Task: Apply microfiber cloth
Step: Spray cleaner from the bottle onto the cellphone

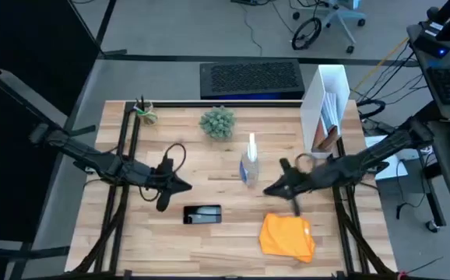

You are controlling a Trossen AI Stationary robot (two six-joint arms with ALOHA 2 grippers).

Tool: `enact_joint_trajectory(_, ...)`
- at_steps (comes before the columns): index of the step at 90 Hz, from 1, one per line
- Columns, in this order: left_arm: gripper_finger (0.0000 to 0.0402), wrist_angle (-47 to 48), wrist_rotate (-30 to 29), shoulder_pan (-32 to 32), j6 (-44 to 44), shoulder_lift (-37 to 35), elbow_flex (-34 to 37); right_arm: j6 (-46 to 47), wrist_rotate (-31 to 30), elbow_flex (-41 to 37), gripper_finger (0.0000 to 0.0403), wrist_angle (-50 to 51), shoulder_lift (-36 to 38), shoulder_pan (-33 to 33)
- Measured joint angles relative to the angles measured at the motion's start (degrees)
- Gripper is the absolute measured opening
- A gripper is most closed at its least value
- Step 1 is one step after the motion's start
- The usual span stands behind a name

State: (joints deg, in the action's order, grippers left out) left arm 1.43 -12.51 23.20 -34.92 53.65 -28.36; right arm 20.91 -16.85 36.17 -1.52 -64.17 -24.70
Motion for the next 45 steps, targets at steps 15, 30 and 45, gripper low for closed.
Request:
enact_joint_trajectory(15,0.0,4.0,0.0,5.0,-8.7,6.8,0.0,7.4,-0.7,5.2,0.0003,1.8,-15.4,-1.3)
enact_joint_trajectory(30,0.0,6.8,0.3,9.3,-16.0,12.6,0.0,25.7,1.8,7.2,0.0027,-6.3,-26.0,1.2)
enact_joint_trajectory(45,0.0,6.8,-0.1,13.9,-20.2,16.9,0.0,33.3,5.0,9.4,0.0099,-14.3,-34.4,2.1)
